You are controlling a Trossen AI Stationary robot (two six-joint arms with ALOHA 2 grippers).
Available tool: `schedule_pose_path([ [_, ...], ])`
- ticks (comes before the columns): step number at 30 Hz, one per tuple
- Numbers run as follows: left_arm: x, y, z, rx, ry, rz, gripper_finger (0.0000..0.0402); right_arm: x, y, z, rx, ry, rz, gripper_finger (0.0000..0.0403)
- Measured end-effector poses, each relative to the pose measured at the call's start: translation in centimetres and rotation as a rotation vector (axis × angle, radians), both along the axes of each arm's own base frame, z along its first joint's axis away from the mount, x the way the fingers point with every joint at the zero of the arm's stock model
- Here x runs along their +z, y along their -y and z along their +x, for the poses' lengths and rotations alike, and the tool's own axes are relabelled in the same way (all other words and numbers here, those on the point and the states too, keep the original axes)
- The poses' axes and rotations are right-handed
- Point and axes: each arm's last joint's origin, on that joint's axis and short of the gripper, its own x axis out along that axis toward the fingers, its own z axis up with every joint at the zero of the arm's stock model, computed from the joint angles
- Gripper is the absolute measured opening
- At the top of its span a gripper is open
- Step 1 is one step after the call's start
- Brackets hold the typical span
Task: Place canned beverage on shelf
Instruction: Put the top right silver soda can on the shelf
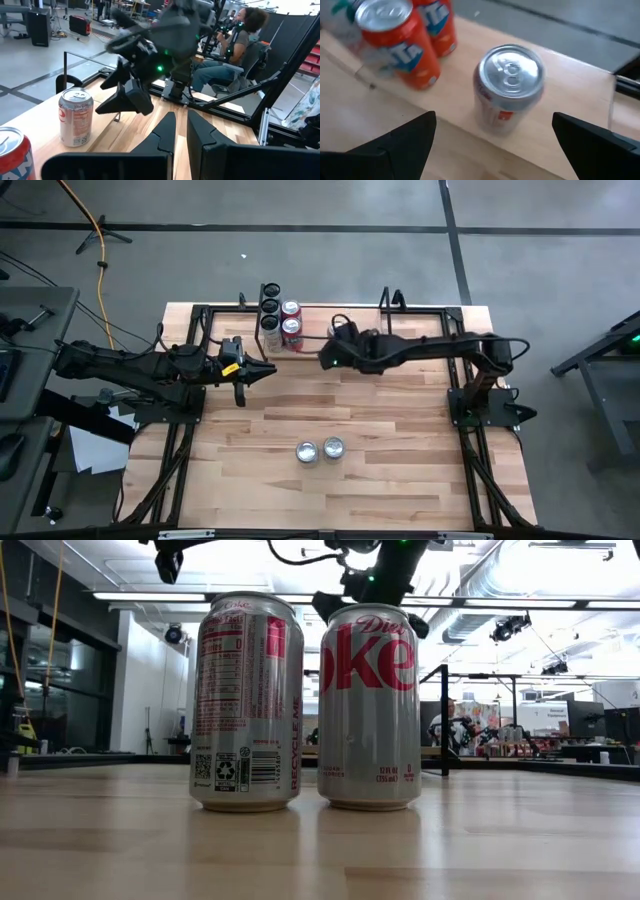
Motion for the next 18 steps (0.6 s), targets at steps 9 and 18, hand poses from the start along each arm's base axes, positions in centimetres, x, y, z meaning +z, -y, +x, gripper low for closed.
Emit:
schedule_pose_path([
  [9,0.0,0.0,0.0,0.002,0.002,-0.012,0.0003,-1.2,-2.4,0.8,-0.207,0.14,-0.119,0.0385],
  [18,0.0,0.0,0.0,0.005,0.009,-0.052,0.0003,-5.2,-2.5,2.7,-0.24,0.1,-0.181,0.0385],
])
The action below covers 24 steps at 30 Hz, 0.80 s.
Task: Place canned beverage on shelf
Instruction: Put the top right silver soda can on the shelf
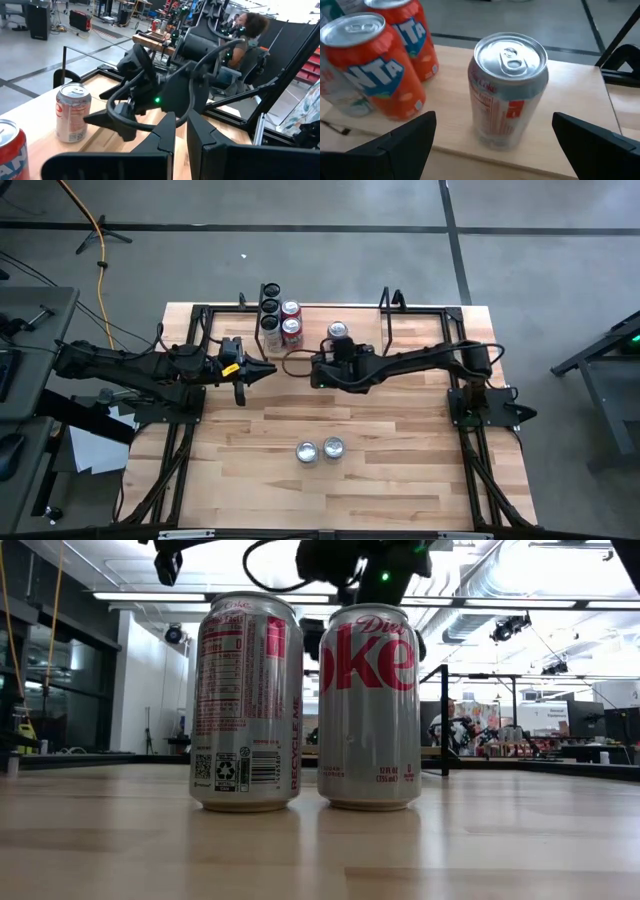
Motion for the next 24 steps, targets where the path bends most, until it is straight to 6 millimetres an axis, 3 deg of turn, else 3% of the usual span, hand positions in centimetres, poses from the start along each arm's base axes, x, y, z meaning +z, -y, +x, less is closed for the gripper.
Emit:
schedule_pose_path([
  [5,0.0,-0.1,0.0,0.022,0.0,0.002,0.0003,-1.1,0.8,0.9,-0.02,0.04,-0.005,0.0385],
  [16,-0.1,-0.1,0.0,0.026,-0.008,0.004,0.0003,-1.6,3.4,1.0,-0.017,-0.014,0.037,0.0378],
  [19,-0.1,-0.1,0.0,0.027,-0.008,0.004,0.0003,-1.6,3.8,0.9,-0.021,-0.015,0.043,0.035],
  [24,-0.2,-0.1,0.0,0.027,-0.022,0.006,0.0003,-1.7,4.1,0.8,-0.027,-0.018,0.047,0.026],
])
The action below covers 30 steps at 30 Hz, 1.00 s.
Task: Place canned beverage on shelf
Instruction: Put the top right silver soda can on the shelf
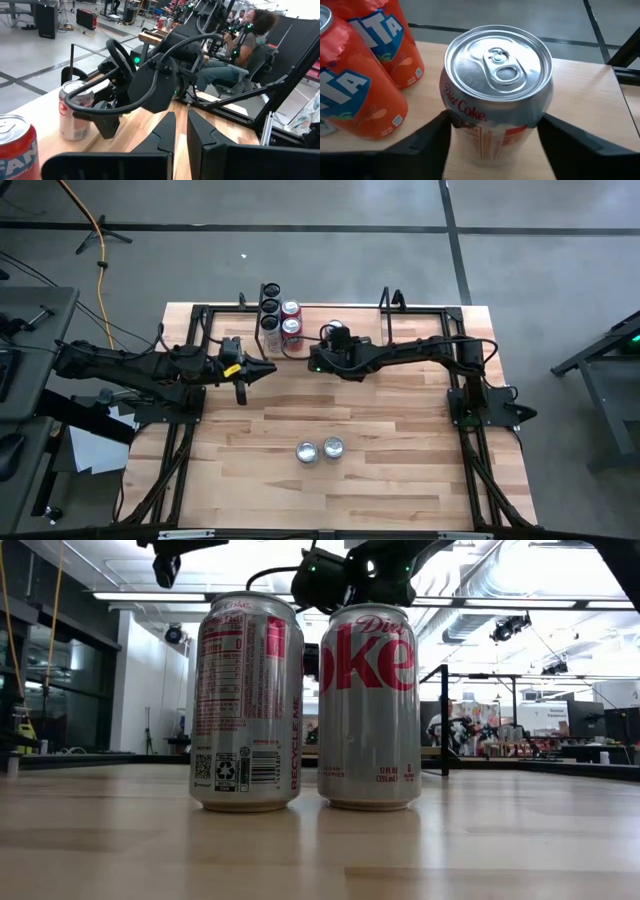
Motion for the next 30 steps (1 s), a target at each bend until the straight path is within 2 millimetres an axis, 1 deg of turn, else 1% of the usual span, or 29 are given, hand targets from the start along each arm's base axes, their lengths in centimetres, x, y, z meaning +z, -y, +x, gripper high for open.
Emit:
schedule_pose_path([
  [2,-0.1,0.0,0.0,0.0,-0.009,0.001,0.0003,0.0,0.1,0.0,0.006,-0.017,-0.004,0.0229],
  [7,-0.1,0.0,0.0,0.0,-0.014,0.002,0.0003,0.5,0.6,-0.2,0.108,-0.157,-0.028,0.0224],
  [9,-0.1,0.0,0.0,0.002,-0.016,0.001,0.0003,0.8,0.8,-0.2,0.208,-0.249,-0.029,0.0183],
  [11,-0.2,0.0,0.0,0.012,-0.017,0.003,0.0003,0.9,1.1,0.0,0.347,-0.349,-0.029,0.0166],
  [13,-0.2,-0.1,0.0,0.023,-0.016,0.004,0.0003,1.0,1.4,0.5,0.488,-0.403,-0.035,0.0153],
  [15,-0.2,-0.1,0.0,0.032,-0.017,0.002,0.0003,1.3,1.9,1.0,0.628,-0.395,-0.028,0.0136],
  [17,-0.2,-0.1,0.0,0.037,-0.011,-0.02,0.0003,1.4,2.6,1.3,0.726,-0.366,-0.019,0.0113],
  [21,-0.2,-0.1,0.0,0.04,-0.009,-0.045,0.0003,1.5,4.2,1.2,0.778,-0.328,0.02,0.0067],
  [24,-0.2,-0.1,0.0,0.042,-0.006,-0.055,0.0003,1.4,4.7,1.0,0.83,-0.288,0.073,0.004],
  [26,-0.2,-0.1,0.0,0.044,-0.003,-0.068,0.0003,1.5,4.5,1.0,0.891,-0.27,0.114,0.0028],
  [28,-0.2,-0.1,-0.1,0.045,-0.003,-0.067,0.0003,1.9,3.7,0.8,0.956,-0.259,0.14,0.002],
  [30,-0.2,-0.1,-0.1,0.056,-0.005,-0.06,0.0003,2.5,2.9,0.3,0.991,-0.285,0.161,0.0016],
])
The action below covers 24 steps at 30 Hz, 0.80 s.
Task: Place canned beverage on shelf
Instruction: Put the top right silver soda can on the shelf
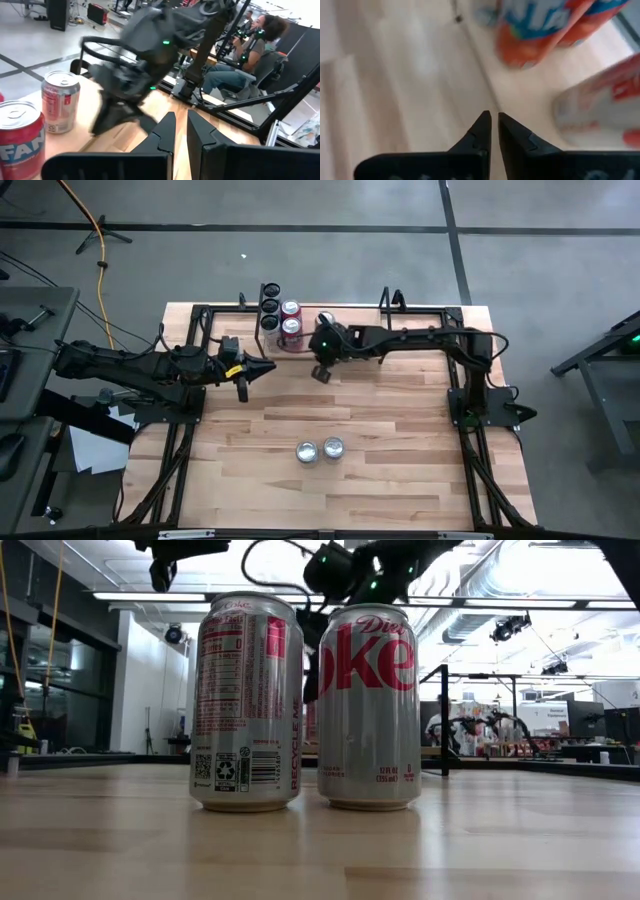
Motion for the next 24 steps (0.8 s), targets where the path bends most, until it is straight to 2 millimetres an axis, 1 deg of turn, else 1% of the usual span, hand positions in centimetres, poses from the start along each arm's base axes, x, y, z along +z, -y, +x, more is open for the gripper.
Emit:
schedule_pose_path([
  [3,0.0,-0.1,0.0,0.017,-0.001,0.003,0.0003,1.2,-1.1,-1.1,0.045,-0.057,-0.008,0.0016],
  [6,-0.1,-0.1,0.0,0.029,-0.006,0.006,0.0003,3.4,-1.8,-2.6,0.055,-0.077,-0.029,0.0016],
  [9,-0.1,-0.1,0.0,0.029,-0.008,0.01,0.0003,4.9,-2.2,-4.3,0.038,-0.069,-0.043,0.0016],
  [12,-0.1,-0.1,0.0,0.024,-0.019,0.045,0.0003,5.9,-2.3,-6.6,-0.003,-0.015,-0.031,0.0016],
  [16,-0.1,-0.1,0.0,0.017,-0.033,0.099,0.0003,6.4,-2.7,-9.8,-0.143,0.131,0.067,0.002],
  [20,0.0,-0.1,-0.1,0.01,-0.036,0.132,0.0003,7.2,-3.2,-11.7,-0.217,0.332,0.154,0.0048],
  [24,0.3,-0.1,-0.5,-0.002,-0.028,0.155,0.0003,7.7,-3.2,-11.9,-0.234,0.418,0.149,0.0106],
])
